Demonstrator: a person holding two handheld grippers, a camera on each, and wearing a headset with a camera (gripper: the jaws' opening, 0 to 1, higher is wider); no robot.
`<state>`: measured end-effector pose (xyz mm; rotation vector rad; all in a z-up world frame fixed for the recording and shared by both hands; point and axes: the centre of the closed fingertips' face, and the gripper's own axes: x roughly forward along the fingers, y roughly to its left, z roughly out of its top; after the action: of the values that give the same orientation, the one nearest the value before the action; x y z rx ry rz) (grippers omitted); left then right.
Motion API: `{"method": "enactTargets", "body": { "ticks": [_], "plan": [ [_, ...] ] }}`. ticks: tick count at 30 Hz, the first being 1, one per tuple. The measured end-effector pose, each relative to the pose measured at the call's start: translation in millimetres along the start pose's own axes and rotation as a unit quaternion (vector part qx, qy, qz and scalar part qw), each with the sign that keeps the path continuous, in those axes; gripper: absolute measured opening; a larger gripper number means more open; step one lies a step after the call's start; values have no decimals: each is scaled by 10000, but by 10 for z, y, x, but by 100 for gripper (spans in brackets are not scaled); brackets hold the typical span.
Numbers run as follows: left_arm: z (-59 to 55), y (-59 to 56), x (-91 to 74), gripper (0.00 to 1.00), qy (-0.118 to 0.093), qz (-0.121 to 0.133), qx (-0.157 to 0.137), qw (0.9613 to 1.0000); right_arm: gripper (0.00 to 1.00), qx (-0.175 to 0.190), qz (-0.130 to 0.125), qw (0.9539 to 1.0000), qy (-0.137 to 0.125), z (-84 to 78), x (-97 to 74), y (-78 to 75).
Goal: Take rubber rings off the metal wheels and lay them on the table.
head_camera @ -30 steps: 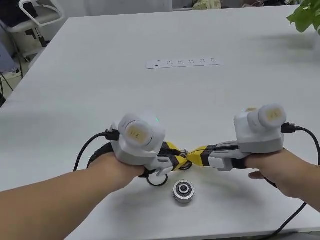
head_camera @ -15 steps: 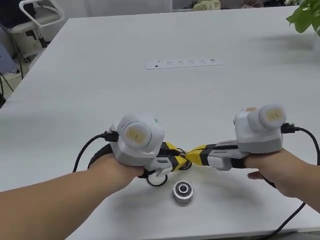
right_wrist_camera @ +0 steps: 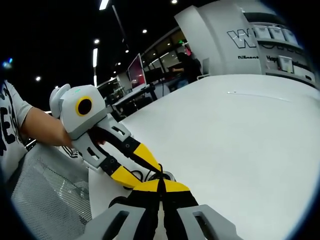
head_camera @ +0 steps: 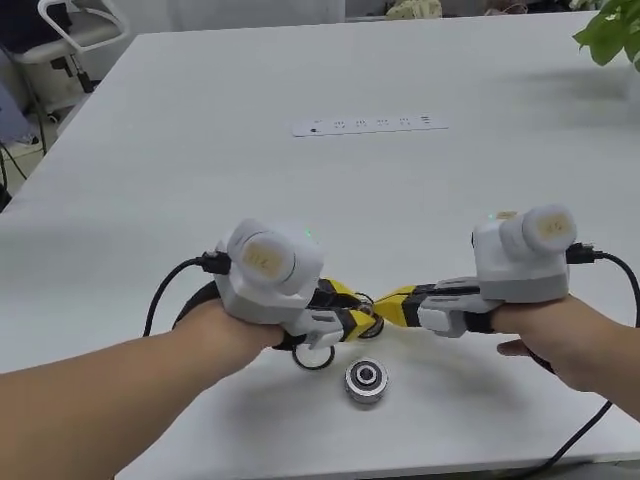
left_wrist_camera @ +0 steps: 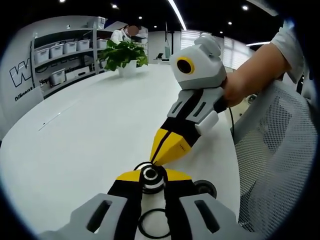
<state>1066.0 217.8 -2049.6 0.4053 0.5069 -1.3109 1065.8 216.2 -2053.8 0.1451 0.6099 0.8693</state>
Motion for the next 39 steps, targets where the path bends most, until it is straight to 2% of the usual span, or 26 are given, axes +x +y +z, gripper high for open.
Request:
{"method": "enactTargets", "body": {
  "ticks": [8,13,19,27,36,39],
  "plan": [
    [61,-43,-120,18,-132,-48,-53,9999,0,33,78,9999,-54,47,-10,47],
    [108,-62,-233,22,-228,-52,3,9997,0,36,159,9998,-69,71,-11,95],
    [150,-74,-379,28,-376,-35,-93,9992,0,-18,229,9997,-64,86,-12,135],
    [248,-94,-577,34,-671,83,-161,9976,0,-47,322,9995,-52,110,0,197],
    [320,-117,-758,42,-920,166,-216,9954,0,-98,430,9990,-59,166,38,299],
    [316,-127,-803,46,-938,194,-202,9952,0,-90,471,9988,-68,184,50,329]
  ]
}}
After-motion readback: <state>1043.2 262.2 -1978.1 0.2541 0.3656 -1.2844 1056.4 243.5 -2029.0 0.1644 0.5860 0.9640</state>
